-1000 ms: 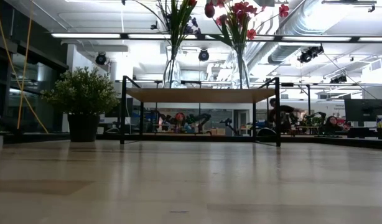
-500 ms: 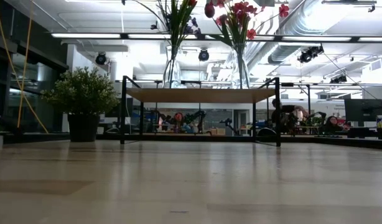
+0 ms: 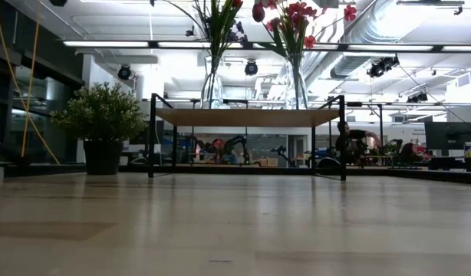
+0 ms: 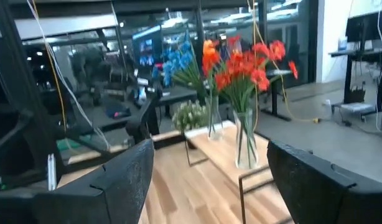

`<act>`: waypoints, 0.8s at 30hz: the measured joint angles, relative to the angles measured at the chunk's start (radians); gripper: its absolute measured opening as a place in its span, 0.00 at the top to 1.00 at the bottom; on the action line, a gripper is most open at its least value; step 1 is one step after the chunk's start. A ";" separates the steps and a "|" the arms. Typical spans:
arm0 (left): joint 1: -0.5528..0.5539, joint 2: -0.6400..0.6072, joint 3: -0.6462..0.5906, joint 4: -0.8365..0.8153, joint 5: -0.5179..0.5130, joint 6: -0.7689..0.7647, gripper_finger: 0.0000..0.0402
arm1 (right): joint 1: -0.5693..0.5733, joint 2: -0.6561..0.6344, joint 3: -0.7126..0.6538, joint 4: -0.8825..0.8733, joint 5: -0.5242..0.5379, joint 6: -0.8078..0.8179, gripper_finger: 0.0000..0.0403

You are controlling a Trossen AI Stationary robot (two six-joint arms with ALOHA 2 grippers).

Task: Pick and place flowers into a vace then onto a shelf
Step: Return to Home Position

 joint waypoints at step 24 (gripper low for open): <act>0.001 -0.121 -0.400 0.518 0.012 0.130 0.03 | -0.002 -0.004 -0.506 0.556 -0.064 0.008 0.25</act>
